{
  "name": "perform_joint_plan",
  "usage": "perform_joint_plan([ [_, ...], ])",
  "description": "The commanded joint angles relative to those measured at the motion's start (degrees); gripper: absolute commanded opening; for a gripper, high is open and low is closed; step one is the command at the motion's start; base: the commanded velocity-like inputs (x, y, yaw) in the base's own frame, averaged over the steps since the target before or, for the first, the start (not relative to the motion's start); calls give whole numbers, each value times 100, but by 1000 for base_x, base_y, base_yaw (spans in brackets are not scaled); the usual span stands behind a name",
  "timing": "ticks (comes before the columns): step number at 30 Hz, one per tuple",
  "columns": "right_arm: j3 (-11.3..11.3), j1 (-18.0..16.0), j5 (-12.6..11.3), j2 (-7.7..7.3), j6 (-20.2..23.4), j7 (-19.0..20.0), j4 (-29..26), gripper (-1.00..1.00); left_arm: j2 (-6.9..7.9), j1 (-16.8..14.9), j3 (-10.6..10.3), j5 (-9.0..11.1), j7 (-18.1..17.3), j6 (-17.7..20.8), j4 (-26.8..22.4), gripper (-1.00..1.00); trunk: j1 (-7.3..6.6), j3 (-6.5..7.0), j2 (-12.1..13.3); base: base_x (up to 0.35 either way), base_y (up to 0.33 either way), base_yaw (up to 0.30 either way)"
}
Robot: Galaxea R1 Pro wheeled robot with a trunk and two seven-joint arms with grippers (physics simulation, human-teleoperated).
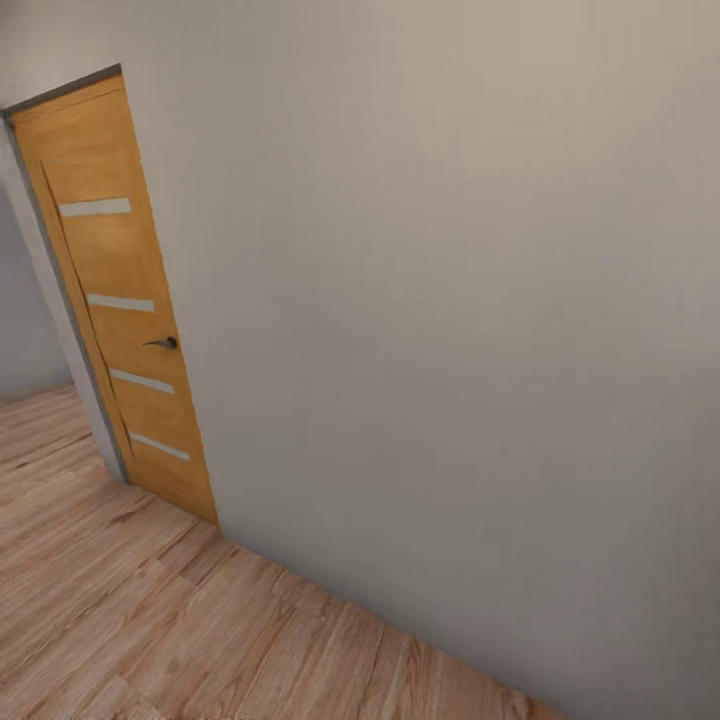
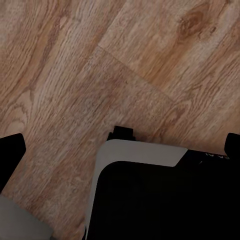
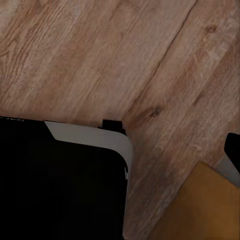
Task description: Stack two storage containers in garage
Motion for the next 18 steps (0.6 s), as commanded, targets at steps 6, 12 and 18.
perform_joint_plan([
  [6,40,-8,14,7,-24,-13,18,100,-1,-5,-35,45,17,-20,4,100,1,-8,-6,10,0,269],
  [12,37,-8,13,9,-24,-15,18,100,-10,-5,-35,47,45,-26,3,100,1,-8,-6,1,0,272],
  [18,31,-8,7,12,-19,-18,18,100,-33,-5,-37,22,37,-24,-3,100,1,-8,-6,0,0,273],
])
